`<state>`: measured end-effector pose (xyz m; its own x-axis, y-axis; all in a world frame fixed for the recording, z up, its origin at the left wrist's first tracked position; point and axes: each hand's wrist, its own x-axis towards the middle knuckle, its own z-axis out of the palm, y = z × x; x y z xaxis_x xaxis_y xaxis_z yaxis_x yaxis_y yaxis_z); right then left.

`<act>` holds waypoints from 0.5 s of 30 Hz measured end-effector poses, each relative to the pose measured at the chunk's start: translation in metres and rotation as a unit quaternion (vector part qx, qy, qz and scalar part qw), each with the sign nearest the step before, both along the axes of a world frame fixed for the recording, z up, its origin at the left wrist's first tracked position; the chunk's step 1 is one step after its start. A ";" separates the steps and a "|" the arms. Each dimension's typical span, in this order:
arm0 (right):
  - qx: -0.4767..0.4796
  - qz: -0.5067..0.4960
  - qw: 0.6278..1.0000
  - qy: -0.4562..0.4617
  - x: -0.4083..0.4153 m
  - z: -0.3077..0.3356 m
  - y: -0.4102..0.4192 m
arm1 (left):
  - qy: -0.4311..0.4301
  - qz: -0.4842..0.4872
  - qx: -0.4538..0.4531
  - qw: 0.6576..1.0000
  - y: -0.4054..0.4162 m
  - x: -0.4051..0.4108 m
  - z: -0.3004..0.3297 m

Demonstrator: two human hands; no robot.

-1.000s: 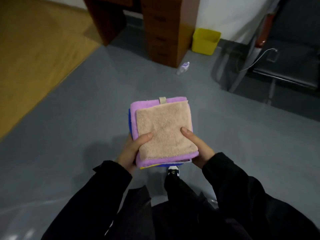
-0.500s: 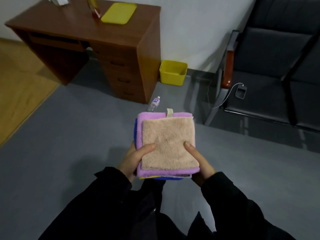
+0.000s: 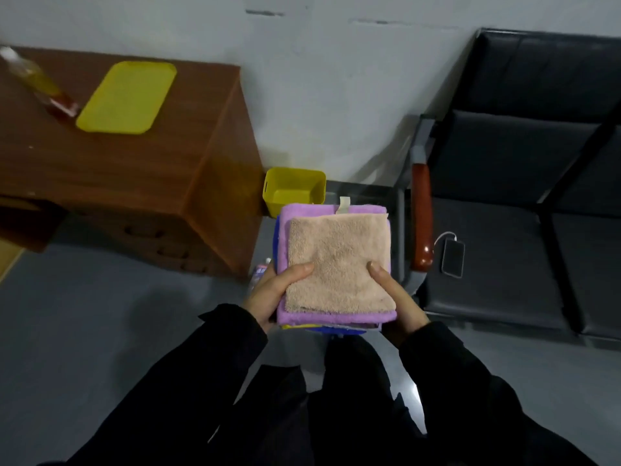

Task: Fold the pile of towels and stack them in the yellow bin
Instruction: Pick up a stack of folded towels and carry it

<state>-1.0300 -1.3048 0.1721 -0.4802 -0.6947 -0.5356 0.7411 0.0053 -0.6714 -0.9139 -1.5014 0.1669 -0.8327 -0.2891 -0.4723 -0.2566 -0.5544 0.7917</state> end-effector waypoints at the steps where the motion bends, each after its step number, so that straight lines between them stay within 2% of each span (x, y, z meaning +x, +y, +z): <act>1: 0.003 0.003 1.000 0.001 -0.032 -0.006 -0.019 | -0.006 0.006 -0.004 1.000 -0.018 -0.031 -0.007; 6: 0.028 0.028 0.999 0.010 -0.204 -0.087 -0.124 | -0.046 0.039 -0.010 0.998 -0.114 -0.192 -0.073; 10: 0.074 0.034 0.996 0.040 -0.332 -0.161 -0.227 | -0.113 0.123 0.004 0.986 -0.197 -0.308 -0.145; 12: 0.086 0.036 0.995 0.031 -0.374 -0.198 -0.271 | -0.151 0.178 0.011 0.972 -0.235 -0.346 -0.183; 15: 0.089 0.049 0.995 0.002 -0.412 -0.251 -0.315 | -0.177 0.204 0.038 0.962 -0.278 -0.383 -0.240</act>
